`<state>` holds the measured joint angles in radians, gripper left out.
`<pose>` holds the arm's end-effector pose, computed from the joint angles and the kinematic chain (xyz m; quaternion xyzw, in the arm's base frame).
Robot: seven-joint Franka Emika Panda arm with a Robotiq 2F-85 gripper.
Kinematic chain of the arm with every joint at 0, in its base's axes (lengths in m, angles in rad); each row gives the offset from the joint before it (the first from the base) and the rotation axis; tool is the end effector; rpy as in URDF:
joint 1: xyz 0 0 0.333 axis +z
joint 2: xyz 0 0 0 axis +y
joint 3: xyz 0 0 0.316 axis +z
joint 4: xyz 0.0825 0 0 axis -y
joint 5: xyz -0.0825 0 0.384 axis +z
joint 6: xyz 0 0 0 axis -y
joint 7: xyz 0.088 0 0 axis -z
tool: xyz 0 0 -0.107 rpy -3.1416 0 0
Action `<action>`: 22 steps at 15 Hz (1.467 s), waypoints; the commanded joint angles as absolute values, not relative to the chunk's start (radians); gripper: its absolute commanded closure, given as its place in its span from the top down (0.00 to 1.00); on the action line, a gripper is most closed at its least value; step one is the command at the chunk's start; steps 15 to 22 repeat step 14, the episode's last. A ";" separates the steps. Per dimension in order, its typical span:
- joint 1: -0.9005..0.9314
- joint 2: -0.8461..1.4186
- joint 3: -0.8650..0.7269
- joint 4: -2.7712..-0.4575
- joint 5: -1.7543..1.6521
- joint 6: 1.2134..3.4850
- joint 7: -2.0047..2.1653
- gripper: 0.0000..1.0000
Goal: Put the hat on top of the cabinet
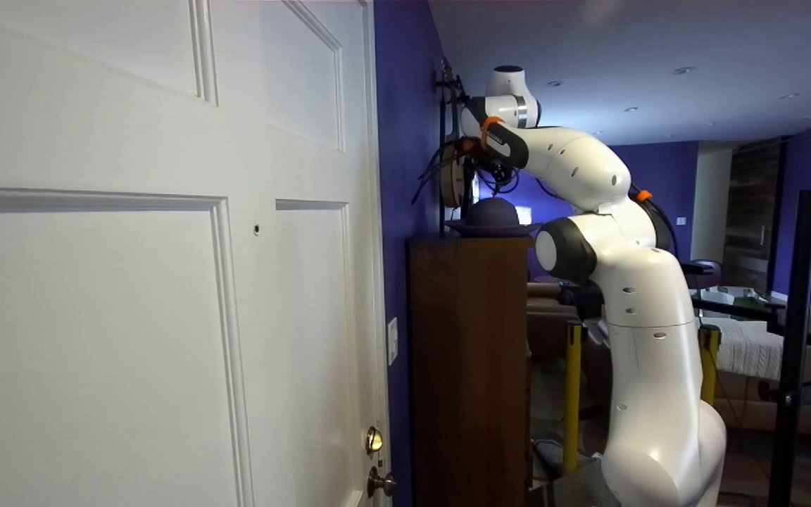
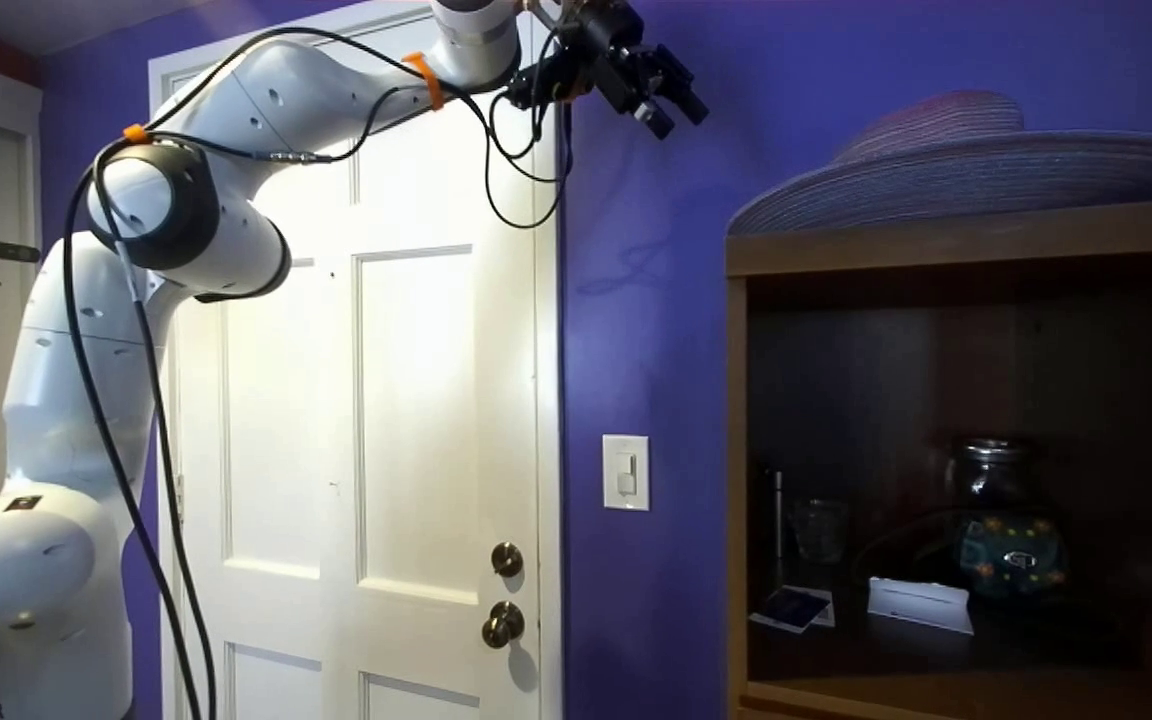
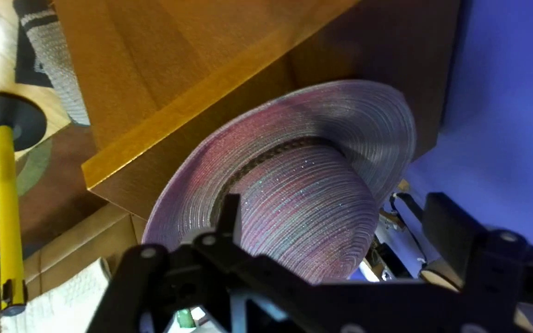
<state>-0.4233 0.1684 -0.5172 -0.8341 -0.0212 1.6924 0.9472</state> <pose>0.3551 -0.4059 0.8904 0.5612 -0.7493 0.3484 0.0469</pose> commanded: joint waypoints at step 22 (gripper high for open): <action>-0.327 0.035 -0.481 -0.868 -0.149 1.570 0.489 1.00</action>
